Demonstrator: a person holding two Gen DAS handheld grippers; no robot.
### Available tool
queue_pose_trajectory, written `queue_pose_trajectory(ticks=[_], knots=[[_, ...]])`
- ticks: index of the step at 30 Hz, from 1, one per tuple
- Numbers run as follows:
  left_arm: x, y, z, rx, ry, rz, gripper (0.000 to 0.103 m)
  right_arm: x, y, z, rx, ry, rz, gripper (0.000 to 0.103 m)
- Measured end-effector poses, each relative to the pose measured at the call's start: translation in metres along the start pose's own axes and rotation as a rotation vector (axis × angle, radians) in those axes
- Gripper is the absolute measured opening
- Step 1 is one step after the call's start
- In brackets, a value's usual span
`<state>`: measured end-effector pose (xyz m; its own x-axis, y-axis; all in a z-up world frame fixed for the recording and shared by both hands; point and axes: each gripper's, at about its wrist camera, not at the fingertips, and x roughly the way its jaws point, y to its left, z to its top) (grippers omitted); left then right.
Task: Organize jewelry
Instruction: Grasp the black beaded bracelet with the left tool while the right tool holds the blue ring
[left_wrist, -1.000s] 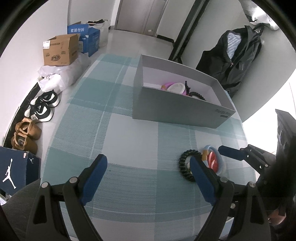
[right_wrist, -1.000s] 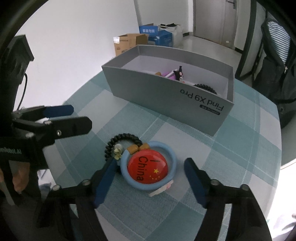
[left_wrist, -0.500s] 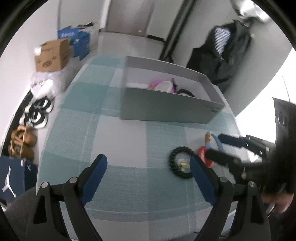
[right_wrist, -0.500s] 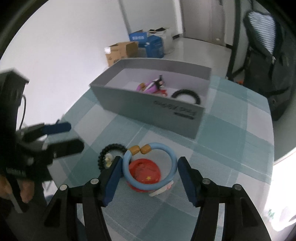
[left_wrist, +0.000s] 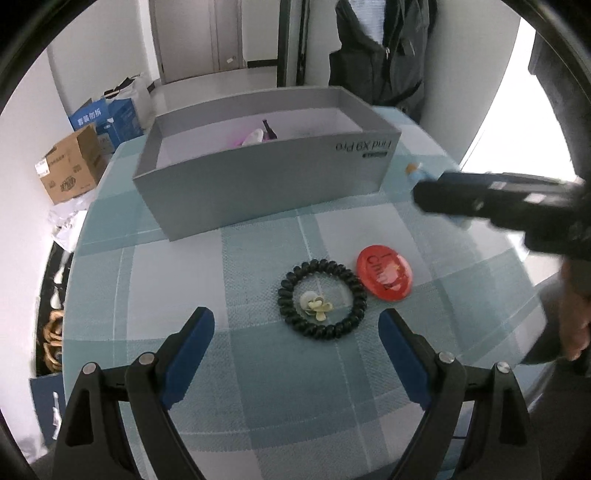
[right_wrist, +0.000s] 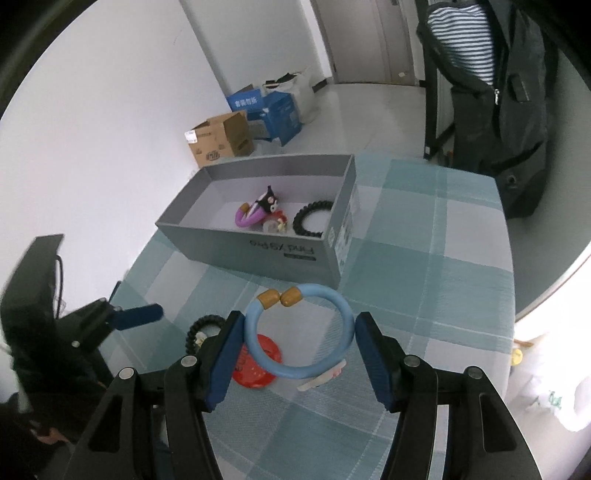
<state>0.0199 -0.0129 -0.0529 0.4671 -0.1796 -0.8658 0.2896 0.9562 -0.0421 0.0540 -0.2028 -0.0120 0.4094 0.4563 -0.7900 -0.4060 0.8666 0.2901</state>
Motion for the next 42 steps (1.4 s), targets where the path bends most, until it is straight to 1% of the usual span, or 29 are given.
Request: queue_pose_trajectory(ticks=[3,5,7,10,11,12,13,15,16,17,19,20,22,24,32,37,42], knots=[[0.007,-0.004,-0.001,0.026,0.037,-0.008,0.087,-0.002,-0.004,0.001,0.007,-0.009,0.001,0.061],[0.005,-0.009,-0.002,0.05,0.029,0.006,0.087,-0.004,-0.006,0.001,0.013,-0.013,0.002,0.061],[0.005,-0.005,-0.001,0.03,0.034,-0.001,0.087,-0.007,-0.01,0.001,0.021,-0.015,0.004,0.061],[0.006,-0.005,0.001,0.028,0.031,0.007,0.087,-0.009,-0.012,0.002,0.03,-0.02,0.008,0.061],[0.006,-0.004,0.002,0.031,0.028,0.006,0.083,-0.01,-0.012,0.002,0.032,-0.023,0.01,0.061],[0.008,-0.005,0.003,0.035,0.023,0.003,0.076,-0.01,-0.012,0.002,0.034,-0.024,0.013,0.061],[0.007,-0.006,0.003,0.041,0.017,0.0,0.072,-0.01,-0.012,0.002,0.034,-0.025,0.014,0.061],[0.008,-0.008,0.006,0.056,0.012,-0.011,0.06,-0.012,-0.012,0.001,0.032,-0.028,0.015,0.061],[0.007,-0.01,0.006,0.063,0.011,-0.018,0.056,-0.013,-0.012,0.001,0.031,-0.03,0.014,0.061],[0.006,-0.012,0.005,0.076,0.008,-0.028,0.047,-0.013,-0.013,0.001,0.032,-0.032,0.016,0.061],[0.005,-0.015,0.003,0.102,0.006,-0.029,0.043,-0.015,-0.015,0.001,0.039,-0.034,0.018,0.061],[0.004,-0.016,0.003,0.105,0.005,-0.035,0.04,-0.015,-0.016,0.001,0.042,-0.035,0.018,0.061],[0.004,-0.016,0.003,0.103,0.006,-0.043,0.038,-0.015,-0.017,0.001,0.048,-0.035,0.019,0.061],[0.003,-0.015,0.003,0.098,0.007,-0.048,0.034,-0.016,-0.018,0.001,0.052,-0.037,0.021,0.061],[-0.001,-0.006,0.004,0.04,0.005,-0.097,0.034,-0.015,-0.017,0.002,0.058,-0.036,0.025,0.061],[-0.014,-0.002,0.009,0.01,-0.047,-0.124,0.034,-0.015,-0.015,0.003,0.057,-0.042,0.031,0.061],[-0.027,0.005,0.012,-0.041,-0.1,-0.142,0.034,-0.015,-0.014,0.005,0.068,-0.05,0.045,0.061]])
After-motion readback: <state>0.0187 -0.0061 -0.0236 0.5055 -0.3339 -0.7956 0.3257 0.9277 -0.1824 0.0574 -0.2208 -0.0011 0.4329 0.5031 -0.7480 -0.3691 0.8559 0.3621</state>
